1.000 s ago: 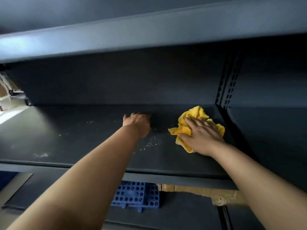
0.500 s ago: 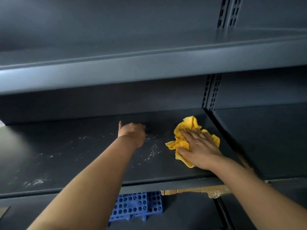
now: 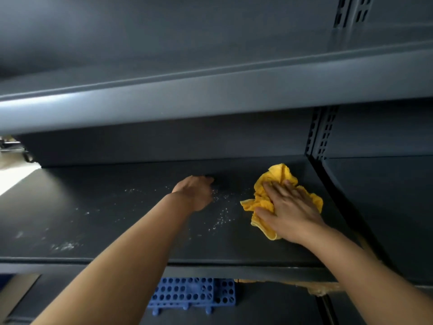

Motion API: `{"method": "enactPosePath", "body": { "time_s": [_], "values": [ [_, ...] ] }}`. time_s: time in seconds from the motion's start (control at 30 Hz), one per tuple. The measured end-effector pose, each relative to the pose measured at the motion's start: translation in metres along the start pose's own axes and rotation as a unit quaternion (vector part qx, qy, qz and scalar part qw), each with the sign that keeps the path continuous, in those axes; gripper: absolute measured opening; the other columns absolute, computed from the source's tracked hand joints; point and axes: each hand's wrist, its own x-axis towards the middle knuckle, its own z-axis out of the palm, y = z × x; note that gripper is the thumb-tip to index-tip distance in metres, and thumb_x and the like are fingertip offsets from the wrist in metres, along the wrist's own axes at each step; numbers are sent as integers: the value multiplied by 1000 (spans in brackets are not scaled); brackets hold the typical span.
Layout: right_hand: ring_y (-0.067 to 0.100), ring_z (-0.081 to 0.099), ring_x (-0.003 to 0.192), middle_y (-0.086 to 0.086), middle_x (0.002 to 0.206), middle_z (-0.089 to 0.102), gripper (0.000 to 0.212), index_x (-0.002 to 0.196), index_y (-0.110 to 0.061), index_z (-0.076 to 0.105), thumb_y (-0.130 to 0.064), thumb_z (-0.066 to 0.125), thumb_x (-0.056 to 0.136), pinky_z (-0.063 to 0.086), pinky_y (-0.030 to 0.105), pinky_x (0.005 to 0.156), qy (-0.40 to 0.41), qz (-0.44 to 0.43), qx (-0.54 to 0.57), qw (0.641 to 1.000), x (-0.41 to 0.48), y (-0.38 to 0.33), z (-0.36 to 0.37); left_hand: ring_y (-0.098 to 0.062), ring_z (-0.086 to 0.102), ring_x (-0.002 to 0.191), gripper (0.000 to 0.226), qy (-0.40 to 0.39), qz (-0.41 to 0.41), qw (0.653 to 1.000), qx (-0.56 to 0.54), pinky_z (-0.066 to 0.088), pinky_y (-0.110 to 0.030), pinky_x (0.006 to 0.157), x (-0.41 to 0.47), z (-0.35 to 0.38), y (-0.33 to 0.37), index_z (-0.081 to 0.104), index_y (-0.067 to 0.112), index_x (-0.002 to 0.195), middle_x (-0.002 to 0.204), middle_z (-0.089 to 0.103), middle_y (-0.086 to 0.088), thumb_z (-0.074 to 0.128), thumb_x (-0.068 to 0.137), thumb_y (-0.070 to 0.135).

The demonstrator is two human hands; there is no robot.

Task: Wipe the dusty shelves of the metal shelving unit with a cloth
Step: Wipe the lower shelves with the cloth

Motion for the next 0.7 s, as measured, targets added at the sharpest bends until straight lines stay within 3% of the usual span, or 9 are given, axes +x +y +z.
{"method": "enactPosePath", "body": {
  "time_s": [0.07, 0.13, 0.23, 0.5, 0.7],
  "values": [
    [25, -10, 149, -3, 162, -7, 77, 153, -29, -7, -67, 20, 92, -3, 43, 121, 1, 32, -3, 999, 14, 2, -1, -28, 56, 117, 55, 37, -20, 998, -46, 48, -33, 88, -5, -1, -12, 42, 34, 144, 135, 56, -6, 39, 94, 13],
    [27, -10, 148, 0, 162, -7, 79, 153, -28, -8, -67, 22, 91, -3, 45, 120, -3, 71, 4, 997, 32, 4, -3, -29, 58, 109, 53, 62, -52, 997, -22, 49, -34, 79, -13, -1, -28, 48, 34, 138, 126, 59, -6, 41, 91, 10],
    [28, -9, 148, -1, 162, -7, 78, 153, -29, -7, -65, 25, 91, -4, 47, 120, -20, 77, 26, 997, 56, -4, -6, -27, 49, 123, 50, 52, -78, 995, 22, 48, -39, 92, -27, 3, -51, 45, 29, 140, 138, 51, -3, 43, 94, 10],
    [27, -8, 149, -3, 162, -6, 77, 153, -33, -2, -64, 30, 90, -4, 45, 120, -38, -54, 7, 998, 97, -86, 5, -28, 58, 113, 40, 43, -109, 993, 26, 47, -33, 87, -26, -2, -63, 55, 22, 132, 127, 60, -8, 45, 95, 13],
    [23, -9, 149, -6, 162, -3, 73, 153, -36, 3, -62, 31, 91, -6, 44, 120, -54, -155, 5, 986, 85, -118, 13, -27, 62, 102, 32, 59, -140, 988, 40, 46, -31, 73, -21, -4, -57, 62, 19, 119, 112, 65, -8, 44, 93, 12]
  ]
}}
